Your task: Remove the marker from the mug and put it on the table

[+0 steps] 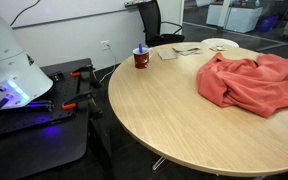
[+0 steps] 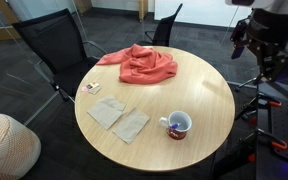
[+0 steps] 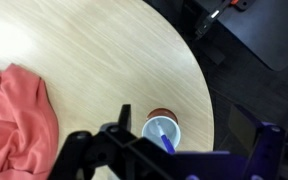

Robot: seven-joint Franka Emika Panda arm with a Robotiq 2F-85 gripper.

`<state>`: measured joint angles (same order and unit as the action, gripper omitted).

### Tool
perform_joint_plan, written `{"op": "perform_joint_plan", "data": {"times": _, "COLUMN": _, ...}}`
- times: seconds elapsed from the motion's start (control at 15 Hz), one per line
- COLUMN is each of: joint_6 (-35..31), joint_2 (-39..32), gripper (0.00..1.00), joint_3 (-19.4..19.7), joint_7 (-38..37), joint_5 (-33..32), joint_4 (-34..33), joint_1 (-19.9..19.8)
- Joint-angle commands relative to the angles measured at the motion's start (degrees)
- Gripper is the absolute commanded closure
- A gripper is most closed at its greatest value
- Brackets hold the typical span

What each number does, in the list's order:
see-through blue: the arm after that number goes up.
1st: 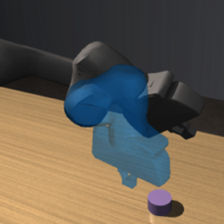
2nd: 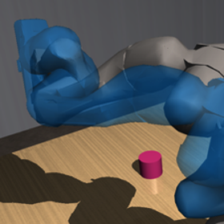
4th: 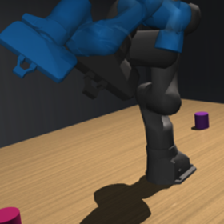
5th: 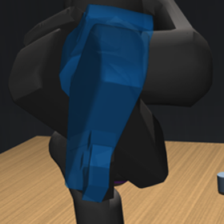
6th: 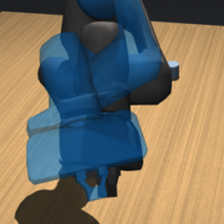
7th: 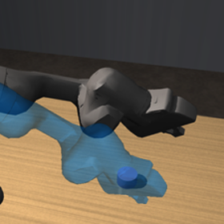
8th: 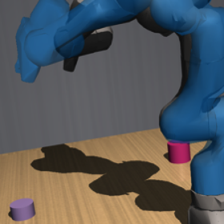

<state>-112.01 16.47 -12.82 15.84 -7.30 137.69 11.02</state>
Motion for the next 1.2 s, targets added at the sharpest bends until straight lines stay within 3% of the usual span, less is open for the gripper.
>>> {"op": "perform_joint_plan", "data": {"times": 0.0, "joint_6": -6.1, "joint_2": -0.9, "gripper": 0.0, "joint_3": 3.0, "joint_7": 11.4, "joint_5": -0.8, "joint_4": 1.8, "joint_1": 1.7}}
{"op": "perform_joint_plan", "data": {"times": 0.2, "joint_6": -11.4, "joint_2": -1.8, "gripper": 0.0, "joint_3": 4.9, "joint_7": 21.9, "joint_5": 0.4, "joint_4": 3.0, "joint_1": 2.3}}
{"op": "perform_joint_plan", "data": {"times": 0.27, "joint_6": -8.4, "joint_2": -1.7, "gripper": 0.0, "joint_3": 3.9, "joint_7": 16.8, "joint_5": -0.1, "joint_4": 1.9, "joint_1": 1.6}}
{"op": "perform_joint_plan", "data": {"times": 0.67, "joint_6": -10.1, "joint_2": -2.2, "gripper": 0.0, "joint_3": 4.5, "joint_7": 20.8, "joint_5": 0.0, "joint_4": 2.4, "joint_1": 2.0}}
{"op": "perform_joint_plan", "data": {"times": 1.13, "joint_6": -18.5, "joint_2": -8.2, "gripper": 0.0, "joint_3": 6.8, "joint_7": 35.5, "joint_5": 3.7, "joint_4": 1.7, "joint_1": 2.2}}
